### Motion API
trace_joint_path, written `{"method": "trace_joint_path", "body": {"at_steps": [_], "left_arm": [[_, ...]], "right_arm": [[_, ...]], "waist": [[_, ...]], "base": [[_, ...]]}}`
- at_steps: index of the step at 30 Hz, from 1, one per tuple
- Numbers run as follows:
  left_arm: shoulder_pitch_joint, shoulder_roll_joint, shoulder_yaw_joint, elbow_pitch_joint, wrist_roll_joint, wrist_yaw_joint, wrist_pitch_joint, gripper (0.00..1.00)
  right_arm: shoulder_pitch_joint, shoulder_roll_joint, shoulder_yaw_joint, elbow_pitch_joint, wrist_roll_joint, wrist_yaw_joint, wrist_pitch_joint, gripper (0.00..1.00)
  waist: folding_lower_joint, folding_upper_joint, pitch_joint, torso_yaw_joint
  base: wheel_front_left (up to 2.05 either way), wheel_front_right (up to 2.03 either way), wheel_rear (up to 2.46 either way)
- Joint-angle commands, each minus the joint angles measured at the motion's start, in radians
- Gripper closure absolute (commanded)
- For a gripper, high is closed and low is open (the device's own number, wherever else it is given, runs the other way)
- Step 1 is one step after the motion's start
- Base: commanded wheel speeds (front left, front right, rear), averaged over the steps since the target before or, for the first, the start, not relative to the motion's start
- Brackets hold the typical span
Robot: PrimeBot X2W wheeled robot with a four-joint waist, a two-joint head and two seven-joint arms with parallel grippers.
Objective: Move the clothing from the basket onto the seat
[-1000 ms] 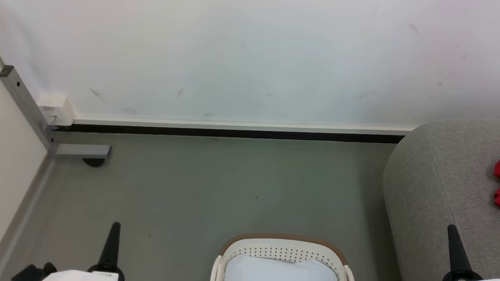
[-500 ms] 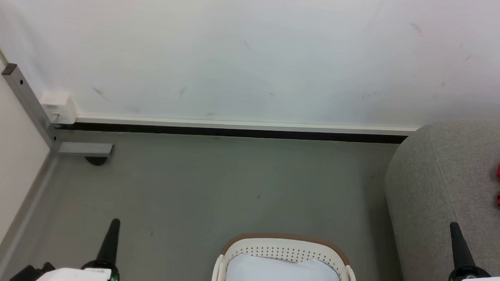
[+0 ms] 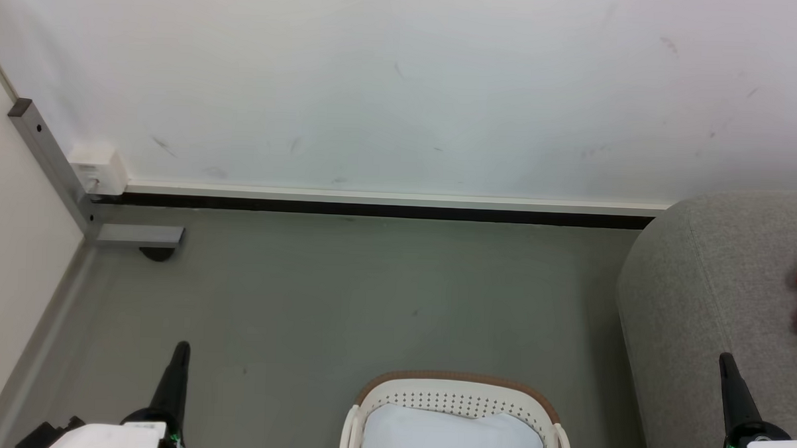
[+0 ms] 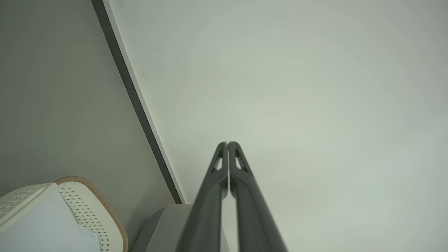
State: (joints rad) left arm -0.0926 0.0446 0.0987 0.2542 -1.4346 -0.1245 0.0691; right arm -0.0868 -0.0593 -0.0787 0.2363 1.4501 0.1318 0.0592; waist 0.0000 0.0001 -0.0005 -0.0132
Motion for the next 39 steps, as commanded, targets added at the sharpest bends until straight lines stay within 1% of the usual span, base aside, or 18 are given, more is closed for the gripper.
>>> {"method": "trace_joint_path", "body": {"at_steps": [1,24,39], "left_arm": [[-0.010,0.009,0.007,-0.006,-0.021,-0.006,0.007,1.00],[-0.021,0.009,0.018,-0.011,-0.185,-0.009,0.048,1.00],[-0.020,0.009,0.018,-0.010,-0.184,-0.008,0.049,1.00]], "right_arm": [[-0.017,-0.003,-0.007,0.001,0.025,-0.002,0.004,1.00],[-0.026,0.001,-0.027,0.009,0.175,-0.002,0.048,1.00],[-0.026,0.002,-0.029,0.009,0.169,-0.002,0.052,1.00]], "waist": [[0.0000,-0.0001,0.000,0.001],[0.0000,-0.0001,0.004,0.013],[0.0000,-0.0001,0.004,0.013]], "base": [[0.00,0.00,0.00],[0.00,0.00,0.00],[0.00,0.00,0.00]]}}
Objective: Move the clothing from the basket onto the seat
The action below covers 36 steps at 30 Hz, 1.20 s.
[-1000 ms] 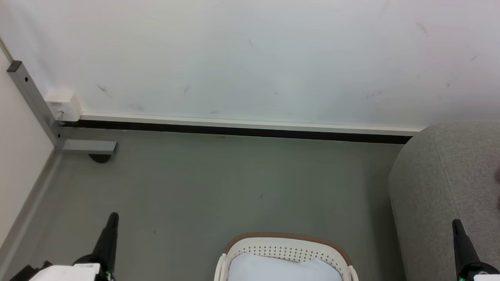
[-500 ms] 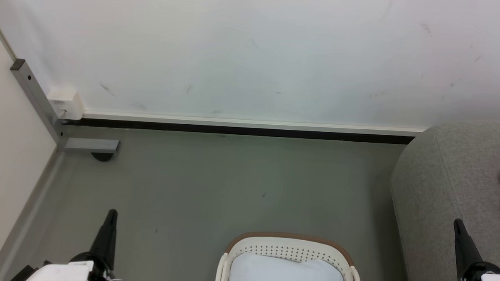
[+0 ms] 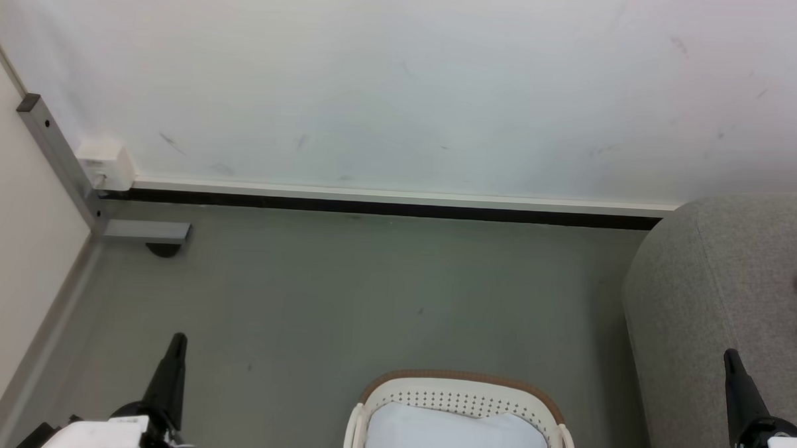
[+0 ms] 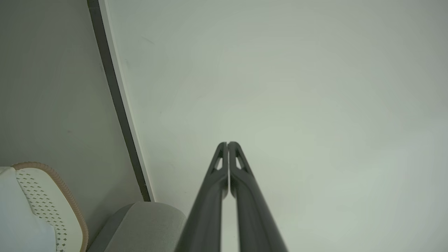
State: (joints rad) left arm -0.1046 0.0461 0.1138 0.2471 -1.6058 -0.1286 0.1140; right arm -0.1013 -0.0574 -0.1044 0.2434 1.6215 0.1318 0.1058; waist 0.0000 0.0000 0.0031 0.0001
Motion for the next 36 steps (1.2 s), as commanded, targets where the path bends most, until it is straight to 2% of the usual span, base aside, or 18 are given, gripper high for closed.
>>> {"method": "trace_joint_path", "body": {"at_steps": [1,36], "left_arm": [[-0.008,0.008,0.002,-0.003,-0.013,-0.004,0.004,1.00],[-0.008,0.007,0.002,-0.003,-0.013,-0.004,0.004,1.00]], "right_arm": [[-0.012,0.001,-0.003,0.002,-0.003,-0.002,0.006,1.00],[-0.012,0.004,-0.008,0.002,-0.008,-0.002,0.006,1.00]], "waist": [[0.0000,0.0000,0.000,0.000],[0.0000,0.0000,0.000,0.000]], "base": [[0.00,0.00,0.00],[0.00,0.00,0.00]]}}
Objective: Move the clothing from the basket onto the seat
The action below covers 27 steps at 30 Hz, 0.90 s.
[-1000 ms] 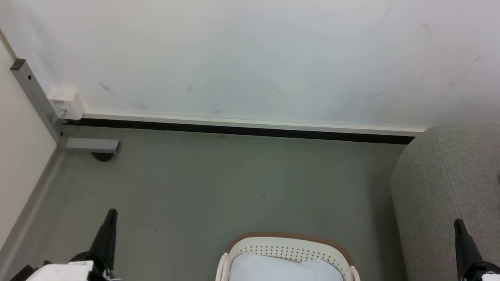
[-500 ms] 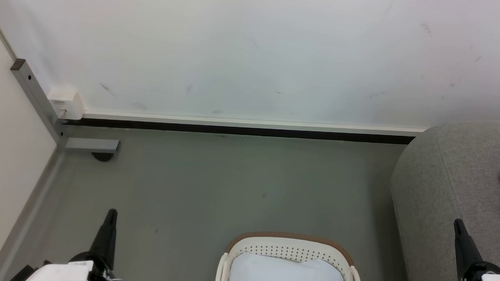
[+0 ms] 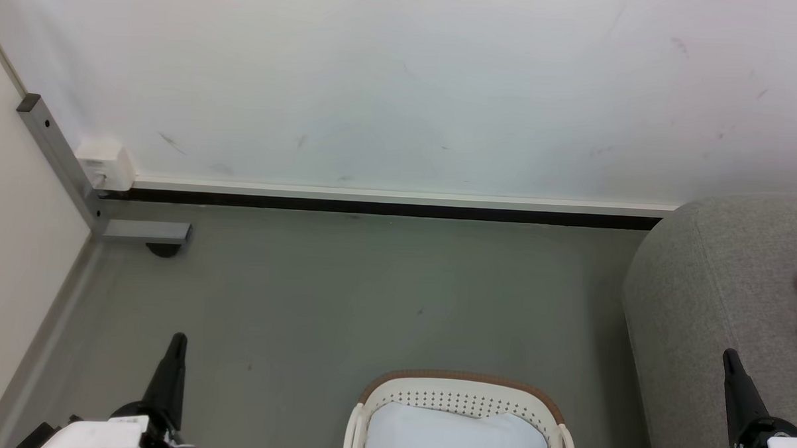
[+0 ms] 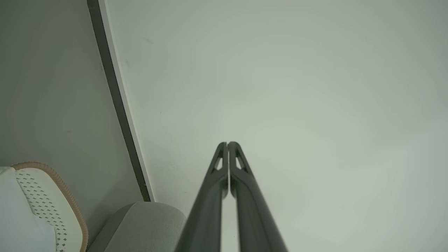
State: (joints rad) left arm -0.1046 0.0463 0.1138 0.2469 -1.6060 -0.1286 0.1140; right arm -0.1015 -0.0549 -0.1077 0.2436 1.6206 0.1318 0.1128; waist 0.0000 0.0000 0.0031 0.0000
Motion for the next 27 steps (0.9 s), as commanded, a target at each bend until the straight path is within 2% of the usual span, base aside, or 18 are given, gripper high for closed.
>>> {"method": "trace_joint_path", "body": {"at_steps": [1,27], "left_arm": [[-0.008,0.007,0.002,-0.003,-0.013,-0.004,0.004,1.00],[-0.008,0.007,0.002,-0.003,-0.013,-0.004,0.004,1.00]], "right_arm": [[-0.012,0.001,-0.004,0.002,-0.007,-0.002,-0.001,1.00],[-0.013,0.002,-0.006,0.002,-0.009,-0.002,0.001,1.00]], "waist": [[0.0000,0.0000,0.000,0.000],[0.0000,0.0000,0.000,0.000]], "base": [[0.00,0.00,0.00],[0.00,0.00,0.00]]}}
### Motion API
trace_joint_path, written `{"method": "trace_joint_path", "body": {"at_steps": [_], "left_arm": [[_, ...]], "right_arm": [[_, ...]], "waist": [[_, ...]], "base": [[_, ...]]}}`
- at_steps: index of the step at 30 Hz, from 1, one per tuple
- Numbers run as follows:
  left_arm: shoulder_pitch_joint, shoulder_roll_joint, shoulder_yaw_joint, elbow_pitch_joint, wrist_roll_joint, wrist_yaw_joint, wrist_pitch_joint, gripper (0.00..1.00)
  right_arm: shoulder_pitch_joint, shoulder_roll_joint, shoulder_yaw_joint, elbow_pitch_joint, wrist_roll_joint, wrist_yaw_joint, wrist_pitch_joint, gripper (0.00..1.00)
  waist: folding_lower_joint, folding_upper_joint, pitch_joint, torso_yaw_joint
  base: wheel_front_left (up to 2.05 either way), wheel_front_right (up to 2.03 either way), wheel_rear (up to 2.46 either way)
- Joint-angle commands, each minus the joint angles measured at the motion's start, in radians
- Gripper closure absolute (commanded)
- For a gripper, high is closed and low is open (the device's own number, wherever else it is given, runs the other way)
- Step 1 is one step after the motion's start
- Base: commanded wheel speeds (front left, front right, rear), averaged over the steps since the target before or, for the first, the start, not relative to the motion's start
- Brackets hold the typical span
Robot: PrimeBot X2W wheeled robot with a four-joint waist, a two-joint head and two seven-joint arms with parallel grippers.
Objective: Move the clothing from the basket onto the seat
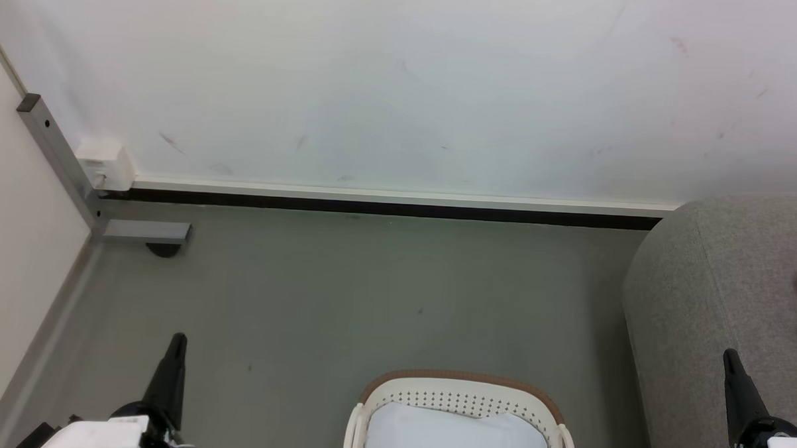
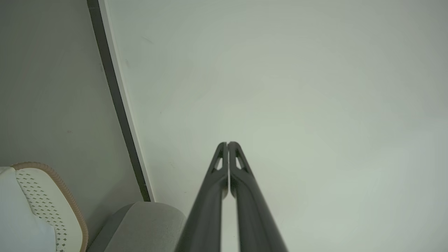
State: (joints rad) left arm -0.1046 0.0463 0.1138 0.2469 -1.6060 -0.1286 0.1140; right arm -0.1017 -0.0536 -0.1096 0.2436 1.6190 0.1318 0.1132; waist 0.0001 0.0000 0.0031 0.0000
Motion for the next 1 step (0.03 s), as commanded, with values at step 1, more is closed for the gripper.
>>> {"method": "trace_joint_path", "body": {"at_steps": [1], "left_arm": [[-0.008,0.007,0.002,-0.003,-0.013,-0.004,0.004,1.00]], "right_arm": [[-0.012,0.001,-0.005,0.002,-0.007,-0.002,0.001,1.00]], "waist": [[-0.0001,0.0000,0.000,0.000]], "base": [[0.00,0.00,0.00]]}}
